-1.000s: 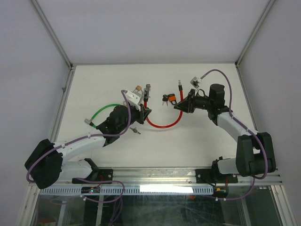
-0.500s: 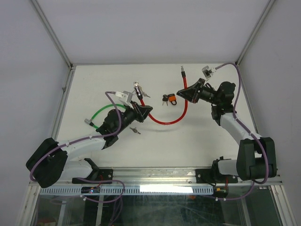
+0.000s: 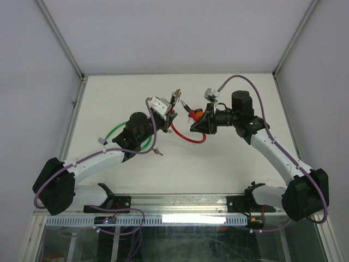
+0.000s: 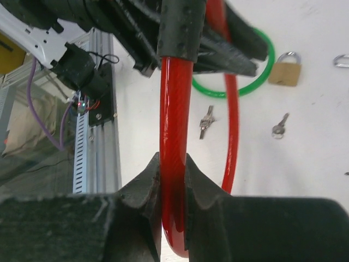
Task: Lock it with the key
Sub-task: Lock the lock.
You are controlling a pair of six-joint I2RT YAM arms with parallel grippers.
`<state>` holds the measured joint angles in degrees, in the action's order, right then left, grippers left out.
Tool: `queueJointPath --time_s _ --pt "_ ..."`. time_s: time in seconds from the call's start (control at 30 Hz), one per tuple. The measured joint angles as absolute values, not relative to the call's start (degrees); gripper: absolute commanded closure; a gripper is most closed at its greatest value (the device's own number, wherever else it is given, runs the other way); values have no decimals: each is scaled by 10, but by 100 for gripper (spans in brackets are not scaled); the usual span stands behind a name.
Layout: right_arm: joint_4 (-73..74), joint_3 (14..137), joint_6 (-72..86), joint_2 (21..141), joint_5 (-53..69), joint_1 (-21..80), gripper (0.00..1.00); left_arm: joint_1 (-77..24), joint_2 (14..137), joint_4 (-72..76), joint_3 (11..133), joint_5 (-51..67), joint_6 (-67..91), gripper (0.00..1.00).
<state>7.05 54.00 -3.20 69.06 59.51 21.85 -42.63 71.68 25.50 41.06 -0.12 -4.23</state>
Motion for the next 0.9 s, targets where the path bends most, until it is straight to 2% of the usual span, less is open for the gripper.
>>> queueJointPath --time_s 0.2,0.9 --pt "120 540 -60 710 590 246 100 -426 757 215 444 -35 -93 100" --pt "102 540 -2 732 534 245 100 -447 776 206 449 -117 -140 100"
